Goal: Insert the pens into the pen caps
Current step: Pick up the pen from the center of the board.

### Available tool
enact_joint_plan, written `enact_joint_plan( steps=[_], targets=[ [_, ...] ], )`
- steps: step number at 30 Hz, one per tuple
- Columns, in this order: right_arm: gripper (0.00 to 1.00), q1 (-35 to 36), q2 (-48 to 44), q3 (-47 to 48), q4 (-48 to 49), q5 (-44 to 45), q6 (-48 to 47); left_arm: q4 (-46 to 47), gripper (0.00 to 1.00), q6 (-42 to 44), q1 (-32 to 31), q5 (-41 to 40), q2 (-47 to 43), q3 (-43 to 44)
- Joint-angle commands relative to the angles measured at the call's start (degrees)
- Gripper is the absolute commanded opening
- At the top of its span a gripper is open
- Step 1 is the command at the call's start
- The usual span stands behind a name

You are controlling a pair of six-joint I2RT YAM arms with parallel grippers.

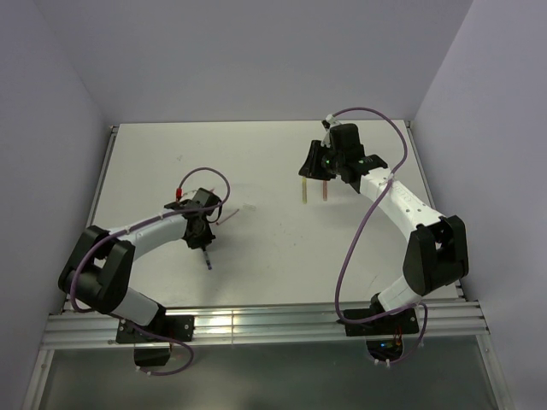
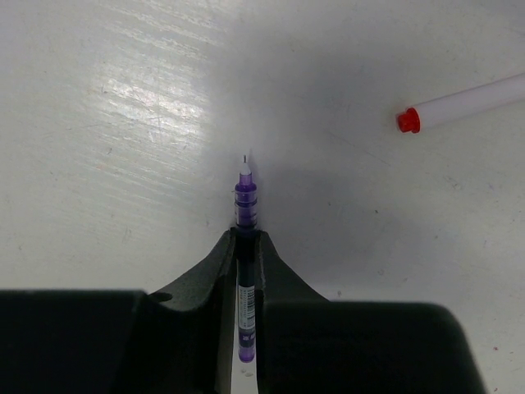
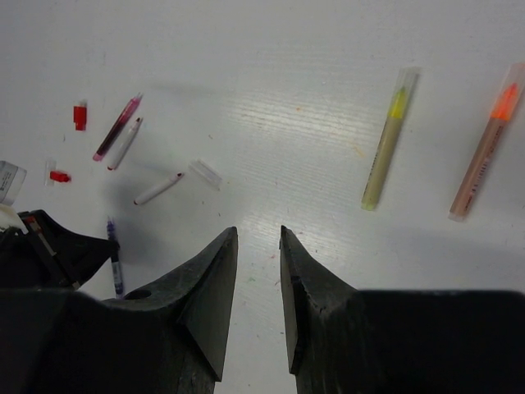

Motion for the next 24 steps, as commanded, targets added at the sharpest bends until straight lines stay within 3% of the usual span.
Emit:
enact_joint_plan(
  steps=[1,10,24],
  targets=[
    [0.35,0.62,-1.39,0.74,1.90,-0.70,-0.66,2.36,0.00,-1.90,-0.38,4.45,3.52,-4.47],
    [0.35,0.71,-2.44,0.39,2.34,-0.88,-0.31,5.97,0.00,-3.48,-0.56,4.80,-0.34,-8.78],
    [0.36,1.93,-1.21,-1.98,10.07,-15.01,2.24,4.83,0.00,-2.42,-0.56,3.22,-15.62,-4.83]
  ],
)
